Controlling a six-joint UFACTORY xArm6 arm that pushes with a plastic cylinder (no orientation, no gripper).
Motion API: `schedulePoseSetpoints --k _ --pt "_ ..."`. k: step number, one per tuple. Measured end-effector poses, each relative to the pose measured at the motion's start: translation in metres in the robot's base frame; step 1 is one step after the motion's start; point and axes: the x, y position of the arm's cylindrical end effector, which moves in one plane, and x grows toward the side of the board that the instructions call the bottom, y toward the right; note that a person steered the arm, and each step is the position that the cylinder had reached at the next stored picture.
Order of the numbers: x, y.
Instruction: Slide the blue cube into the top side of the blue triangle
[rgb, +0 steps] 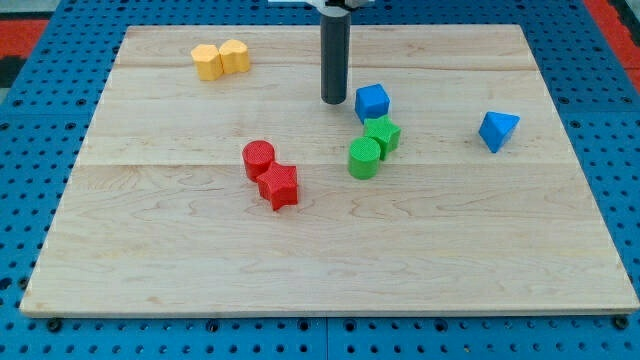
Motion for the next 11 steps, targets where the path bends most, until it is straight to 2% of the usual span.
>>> schedulePoseSetpoints --k 1,2,3,4,5,8,9,11 --pt "0.033 0.086" --pt "0.047 0.073" --pt "0.074 0.089" --pt "0.076 0.113" --pt "0.056 0.1" --pt "0.038 0.119" --pt "0.036 0.137" --pt "0.034 0.138"
